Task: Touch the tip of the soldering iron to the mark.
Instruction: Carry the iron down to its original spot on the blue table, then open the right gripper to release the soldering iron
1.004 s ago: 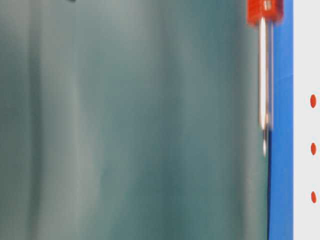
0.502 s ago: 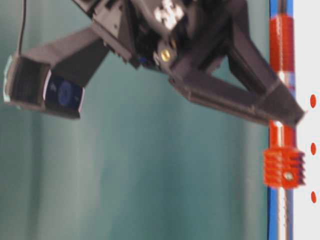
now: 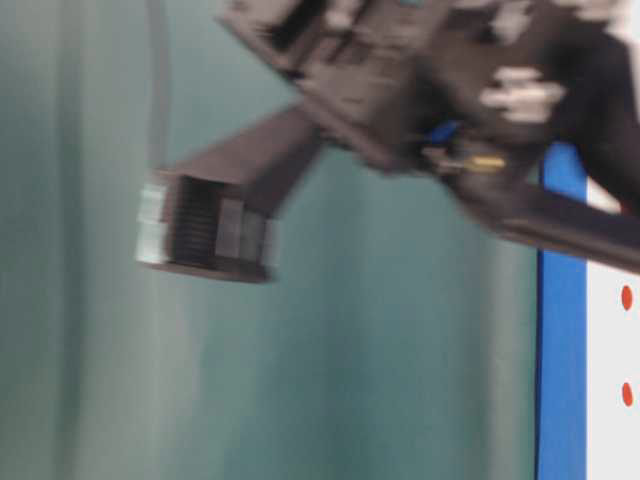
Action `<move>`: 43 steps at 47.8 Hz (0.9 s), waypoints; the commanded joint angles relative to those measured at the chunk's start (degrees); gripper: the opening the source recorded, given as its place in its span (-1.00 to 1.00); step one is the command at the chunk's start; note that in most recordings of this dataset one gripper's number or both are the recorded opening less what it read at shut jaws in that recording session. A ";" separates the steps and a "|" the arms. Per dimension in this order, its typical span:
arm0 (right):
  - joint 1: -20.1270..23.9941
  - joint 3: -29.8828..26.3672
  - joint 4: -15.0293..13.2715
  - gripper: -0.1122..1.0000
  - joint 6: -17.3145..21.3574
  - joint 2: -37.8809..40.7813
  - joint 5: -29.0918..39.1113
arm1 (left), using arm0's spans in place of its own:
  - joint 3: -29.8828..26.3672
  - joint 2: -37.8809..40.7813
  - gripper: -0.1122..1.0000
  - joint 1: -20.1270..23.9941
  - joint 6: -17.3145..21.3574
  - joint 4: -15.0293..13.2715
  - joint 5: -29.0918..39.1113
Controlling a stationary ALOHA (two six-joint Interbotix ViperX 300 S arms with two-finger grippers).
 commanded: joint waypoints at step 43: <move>3.52 0.18 6.06 -0.68 -0.09 8.96 -9.76 | -0.70 0.18 -0.76 -0.09 0.09 0.09 -0.44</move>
